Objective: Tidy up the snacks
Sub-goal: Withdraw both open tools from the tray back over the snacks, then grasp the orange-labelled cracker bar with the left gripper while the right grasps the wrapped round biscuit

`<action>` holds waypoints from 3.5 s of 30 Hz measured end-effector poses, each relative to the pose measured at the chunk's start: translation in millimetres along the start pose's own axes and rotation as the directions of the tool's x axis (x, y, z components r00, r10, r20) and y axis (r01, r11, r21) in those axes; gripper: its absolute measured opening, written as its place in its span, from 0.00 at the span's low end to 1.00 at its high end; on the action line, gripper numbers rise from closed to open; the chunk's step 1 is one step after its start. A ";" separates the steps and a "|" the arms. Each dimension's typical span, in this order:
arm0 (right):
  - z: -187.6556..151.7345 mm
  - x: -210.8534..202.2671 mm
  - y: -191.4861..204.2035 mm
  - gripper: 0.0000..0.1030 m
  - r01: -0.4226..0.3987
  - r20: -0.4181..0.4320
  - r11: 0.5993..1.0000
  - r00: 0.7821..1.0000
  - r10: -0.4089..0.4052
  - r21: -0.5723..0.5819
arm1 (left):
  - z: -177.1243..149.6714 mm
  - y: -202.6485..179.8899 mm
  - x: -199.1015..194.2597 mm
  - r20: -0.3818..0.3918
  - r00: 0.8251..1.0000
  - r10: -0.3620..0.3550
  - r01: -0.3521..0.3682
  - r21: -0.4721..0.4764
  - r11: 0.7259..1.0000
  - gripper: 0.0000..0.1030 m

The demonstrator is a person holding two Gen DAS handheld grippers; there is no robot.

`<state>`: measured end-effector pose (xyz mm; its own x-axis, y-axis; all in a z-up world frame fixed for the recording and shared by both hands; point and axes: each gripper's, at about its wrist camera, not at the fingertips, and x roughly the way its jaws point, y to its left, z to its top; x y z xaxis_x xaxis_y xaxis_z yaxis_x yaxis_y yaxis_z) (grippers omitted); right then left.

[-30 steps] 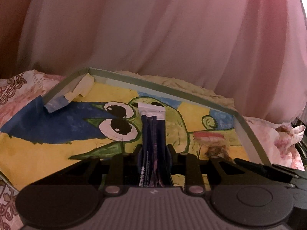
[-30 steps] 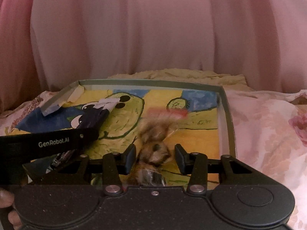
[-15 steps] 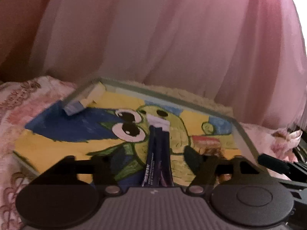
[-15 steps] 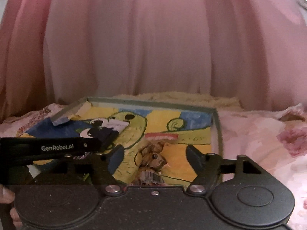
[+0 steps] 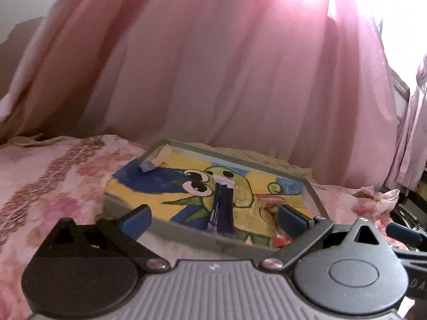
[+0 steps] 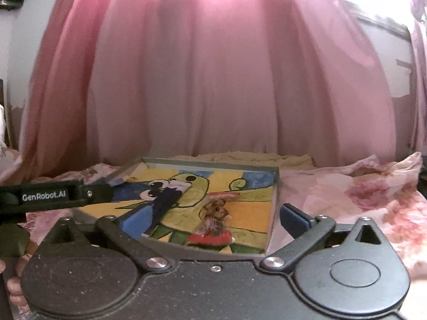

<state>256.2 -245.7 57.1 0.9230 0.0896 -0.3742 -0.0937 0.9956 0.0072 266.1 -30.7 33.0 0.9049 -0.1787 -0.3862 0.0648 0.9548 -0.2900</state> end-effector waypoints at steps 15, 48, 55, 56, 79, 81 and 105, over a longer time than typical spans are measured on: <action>-30.9 -111.6 8.6 0.99 -0.016 -0.016 1.000 1.000 0.016 -0.008 | -45.3 -0.9 -98.1 -0.032 0.999 0.026 -0.025 0.041 0.999 1.00; -117.6 -101.8 17.9 0.99 -0.061 -0.405 0.996 0.914 0.029 -0.066 | -123.9 -0.5 -86.1 -0.322 0.946 -0.018 0.056 0.110 0.992 1.00; -120.0 -93.9 13.5 0.99 -0.095 -0.427 0.993 0.902 0.060 -0.062 | -125.7 -6.7 -72.9 -0.378 0.925 -0.044 0.091 0.107 0.990 1.00; -120.2 -92.6 12.9 0.99 -0.097 -0.427 0.993 0.902 0.057 -0.071 | -125.9 -8.0 -71.5 -0.385 0.922 -0.050 0.100 0.110 0.989 1.00; -139.1 -50.8 -0.3 0.95 -0.191 -0.423 0.956 0.902 0.082 -0.222 | -125.5 -24.5 -38.4 -0.527 0.841 -0.125 0.263 0.195 0.945 0.92; -140.1 -48.9 2.1 0.94 -0.199 -0.420 0.954 0.903 0.089 -0.225 | -124.8 -24.5 -35.2 -0.534 0.835 -0.133 0.273 0.192 0.943 0.89; -148.3 -29.9 4.6 0.64 -0.216 -0.433 0.965 0.892 0.131 -0.152 | -127.6 -37.9 -21.3 -0.575 0.803 -0.154 0.323 0.202 0.925 0.56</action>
<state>172.7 -248.1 -69.2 0.6493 0.1978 -0.7344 -0.3463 0.9366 -0.0538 190.8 -93.3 -59.5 0.4748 -0.4276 -0.7693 0.4372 0.8732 -0.2155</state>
